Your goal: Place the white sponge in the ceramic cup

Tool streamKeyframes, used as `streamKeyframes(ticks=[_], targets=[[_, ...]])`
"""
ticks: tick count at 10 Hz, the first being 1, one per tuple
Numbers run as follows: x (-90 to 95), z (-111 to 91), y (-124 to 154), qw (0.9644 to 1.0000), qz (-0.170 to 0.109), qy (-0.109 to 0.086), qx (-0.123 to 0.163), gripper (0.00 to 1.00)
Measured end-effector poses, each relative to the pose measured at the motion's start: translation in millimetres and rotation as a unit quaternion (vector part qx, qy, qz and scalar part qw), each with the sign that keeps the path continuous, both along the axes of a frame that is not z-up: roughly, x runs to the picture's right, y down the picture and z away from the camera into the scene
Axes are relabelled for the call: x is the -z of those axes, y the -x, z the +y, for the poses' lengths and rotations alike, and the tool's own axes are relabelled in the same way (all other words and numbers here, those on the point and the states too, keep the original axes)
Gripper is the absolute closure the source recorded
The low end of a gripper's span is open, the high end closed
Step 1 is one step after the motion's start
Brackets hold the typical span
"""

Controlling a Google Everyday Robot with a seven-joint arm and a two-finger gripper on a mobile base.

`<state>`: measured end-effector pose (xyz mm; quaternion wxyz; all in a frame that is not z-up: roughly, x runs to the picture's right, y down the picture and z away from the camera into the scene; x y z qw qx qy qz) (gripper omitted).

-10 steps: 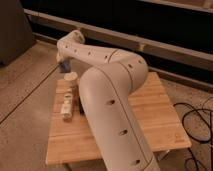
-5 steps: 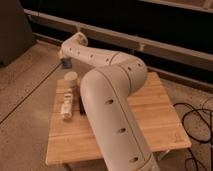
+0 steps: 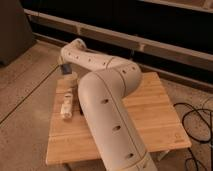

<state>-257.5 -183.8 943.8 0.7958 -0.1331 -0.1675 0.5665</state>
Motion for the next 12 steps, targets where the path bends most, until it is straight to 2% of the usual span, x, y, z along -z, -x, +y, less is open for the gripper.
streamKeyframes(ticks=[5,9,12], targets=[[-7.1,-2.1,0.5,0.9999,0.0,0.001,0.011,1.0],[-13.8,-15.7,-12.3,0.9997,0.018,-0.017,0.009,1.0],[-23.7,-7.8,-21.3,0.9993,0.034,-0.008,0.009,1.0]])
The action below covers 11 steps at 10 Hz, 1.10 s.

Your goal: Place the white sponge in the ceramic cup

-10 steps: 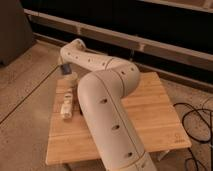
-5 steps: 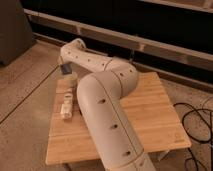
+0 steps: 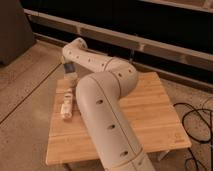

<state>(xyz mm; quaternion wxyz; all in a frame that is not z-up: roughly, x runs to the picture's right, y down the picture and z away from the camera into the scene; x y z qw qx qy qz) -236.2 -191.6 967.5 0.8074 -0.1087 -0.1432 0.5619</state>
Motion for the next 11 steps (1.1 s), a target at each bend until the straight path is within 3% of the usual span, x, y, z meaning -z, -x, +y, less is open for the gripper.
streamKeyframes(ticks=[8,11], targets=[[-3.1,17.6,4.6,0.9994,0.007,0.032,-0.008,0.97],[0.2,19.6,7.3,0.999,-0.001,0.041,-0.016,0.66]])
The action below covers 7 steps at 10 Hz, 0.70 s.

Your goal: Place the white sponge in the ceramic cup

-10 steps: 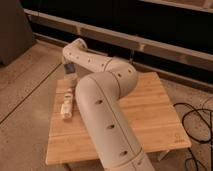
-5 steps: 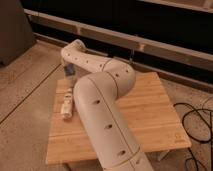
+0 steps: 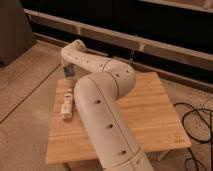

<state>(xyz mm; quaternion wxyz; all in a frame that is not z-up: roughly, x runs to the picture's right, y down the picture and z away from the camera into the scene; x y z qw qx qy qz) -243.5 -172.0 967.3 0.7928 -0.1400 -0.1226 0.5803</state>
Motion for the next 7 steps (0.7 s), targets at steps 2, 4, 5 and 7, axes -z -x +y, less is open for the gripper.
streamKeyframes(ticks=[2,4,5,7], targets=[[2.1,-0.1,1.1,1.0,-0.005,0.003,-0.001,0.48],[1.8,0.4,0.4,1.0,-0.007,0.006,-0.001,0.28],[1.4,-0.2,-0.8,1.0,-0.007,0.006,-0.001,0.23],[0.7,-0.7,-2.0,0.9999,-0.007,0.007,-0.002,0.22]])
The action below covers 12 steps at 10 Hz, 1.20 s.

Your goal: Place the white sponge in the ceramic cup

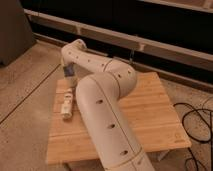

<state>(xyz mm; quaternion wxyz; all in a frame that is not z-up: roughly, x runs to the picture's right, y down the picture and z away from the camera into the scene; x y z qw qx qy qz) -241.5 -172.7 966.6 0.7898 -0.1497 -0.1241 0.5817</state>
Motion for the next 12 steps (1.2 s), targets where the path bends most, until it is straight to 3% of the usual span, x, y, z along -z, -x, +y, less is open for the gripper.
streamKeyframes(ticks=[12], targets=[[-1.3,-1.6,-1.1,1.0,0.0,-0.001,-0.001,0.22]])
